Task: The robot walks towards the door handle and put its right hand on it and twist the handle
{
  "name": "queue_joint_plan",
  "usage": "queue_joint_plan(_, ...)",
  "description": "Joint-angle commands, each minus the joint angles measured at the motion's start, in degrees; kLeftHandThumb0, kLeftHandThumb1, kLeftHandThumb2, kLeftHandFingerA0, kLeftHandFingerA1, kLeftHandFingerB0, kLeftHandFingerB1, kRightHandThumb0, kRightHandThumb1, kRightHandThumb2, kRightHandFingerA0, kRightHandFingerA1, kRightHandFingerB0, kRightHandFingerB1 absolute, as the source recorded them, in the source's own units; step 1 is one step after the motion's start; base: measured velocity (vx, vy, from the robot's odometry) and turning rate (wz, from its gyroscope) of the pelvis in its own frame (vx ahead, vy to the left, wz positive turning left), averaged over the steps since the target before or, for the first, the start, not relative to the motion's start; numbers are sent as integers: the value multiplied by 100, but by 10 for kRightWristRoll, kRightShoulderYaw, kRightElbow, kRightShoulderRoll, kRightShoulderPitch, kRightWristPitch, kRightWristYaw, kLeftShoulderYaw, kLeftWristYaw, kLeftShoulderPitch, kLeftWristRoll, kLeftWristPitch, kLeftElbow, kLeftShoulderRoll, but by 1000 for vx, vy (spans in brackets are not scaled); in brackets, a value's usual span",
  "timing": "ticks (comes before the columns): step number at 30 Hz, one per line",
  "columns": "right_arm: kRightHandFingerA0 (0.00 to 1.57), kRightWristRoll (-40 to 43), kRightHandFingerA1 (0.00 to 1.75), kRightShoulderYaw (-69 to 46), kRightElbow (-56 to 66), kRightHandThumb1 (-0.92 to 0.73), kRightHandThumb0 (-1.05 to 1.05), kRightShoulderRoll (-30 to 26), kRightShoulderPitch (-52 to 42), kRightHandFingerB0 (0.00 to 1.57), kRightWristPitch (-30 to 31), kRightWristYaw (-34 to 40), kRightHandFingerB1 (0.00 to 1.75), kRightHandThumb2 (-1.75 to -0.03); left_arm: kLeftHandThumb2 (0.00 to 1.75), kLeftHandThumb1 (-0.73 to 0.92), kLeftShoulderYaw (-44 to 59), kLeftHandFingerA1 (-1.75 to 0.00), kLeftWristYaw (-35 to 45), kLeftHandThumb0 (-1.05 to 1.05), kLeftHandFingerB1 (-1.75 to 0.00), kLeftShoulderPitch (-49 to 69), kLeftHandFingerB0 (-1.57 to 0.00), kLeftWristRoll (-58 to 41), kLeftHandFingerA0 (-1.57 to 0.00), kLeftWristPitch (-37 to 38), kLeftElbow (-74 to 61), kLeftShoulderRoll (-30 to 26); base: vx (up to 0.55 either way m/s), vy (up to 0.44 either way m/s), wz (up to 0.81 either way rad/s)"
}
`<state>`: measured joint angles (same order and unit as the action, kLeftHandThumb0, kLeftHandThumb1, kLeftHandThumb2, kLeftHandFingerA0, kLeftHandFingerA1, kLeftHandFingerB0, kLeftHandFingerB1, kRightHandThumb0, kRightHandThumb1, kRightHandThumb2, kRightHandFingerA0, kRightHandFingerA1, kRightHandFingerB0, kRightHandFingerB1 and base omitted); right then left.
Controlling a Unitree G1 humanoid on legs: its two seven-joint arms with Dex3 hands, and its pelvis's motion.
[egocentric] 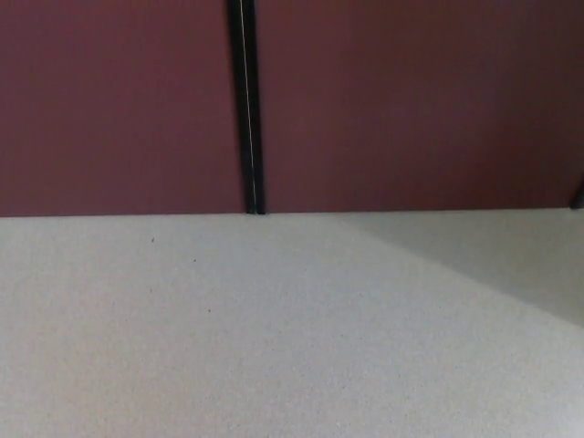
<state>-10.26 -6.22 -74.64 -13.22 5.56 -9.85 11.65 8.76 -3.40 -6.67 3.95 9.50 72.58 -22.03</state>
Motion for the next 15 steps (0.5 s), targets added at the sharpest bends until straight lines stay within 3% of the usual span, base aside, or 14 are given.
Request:
queue_joint_plan(1, 65, 12, 44, -4, -3, -61, -25, 2, 0, 47, -3, 4, 37, -58, 57, 67, 2, -111, -5, 0, -36, 0, -23, -3, -58, 0, 0, -2, 0, 0, 0)
queue_joint_plan(3, 65, 12, 44, -5, -3, -61, -24, 1, 0, 47, -4, 1, 37, -58, 58, 67, -1, -121, -8, 0, -35, -2, -23, 1, -58, -2, 2, -3, 0, 0, 0)
queue_joint_plan(6, 65, 8, 44, -2, -3, -61, -24, 0, -2, 47, -5, 2, 37, -58, 57, 67, -2, -121, -12, 1, -36, -1, -23, 1, -59, -4, 3, -3, 0, 0, 0)
queue_joint_plan(7, 65, 8, 44, -2, -4, -61, -24, 0, -2, 47, -4, 3, 37, -58, 92, 49, -3, -83, -11, 1, -50, -1, -13, 2, -68, -4, 3, -3, 0, 0, 0)
queue_joint_plan(10, 65, 10, 44, -3, -4, -61, -24, 0, -1, 47, -2, -1, 37, -58, 90, 48, -6, -72, -11, 1, -49, -1, -13, 4, -58, -5, 3, -4, 0, 0, 0)
queue_joint_plan(11, 65, 9, 44, -2, -4, -61, -24, 0, 0, 47, 2, 0, 37, -58, 91, 48, -7, -78, -12, 1, -49, -1, -13, 5, -63, -4, 3, -4, 7, -5, -142)
queue_joint_plan(12, 65, 8, 44, -1, -5, -61, -25, 0, 0, 47, 3, 0, 37, -58, 91, 48, -8, -84, -13, 1, -50, -2, -14, 4, -66, -6, 4, -4, 9, -4, 49)
queue_joint_plan(13, 65, 7, 44, 0, -5, -61, -25, 0, 1, 47, 3, 0, 37, -58, 58, 66, -7, -101, -13, 1, -36, -3, -24, 3, -59, -7, 5, -4, 1, -23, -8)
queue_joint_plan(15, 65, 7, 44, 1, -5, -61, -25, -1, 0, 47, 2, 1, 37, -58, 58, 67, -4, -108, -9, 1, -36, -3, -23, -1, -58, -7, 5, -4, -3, -19, 8)
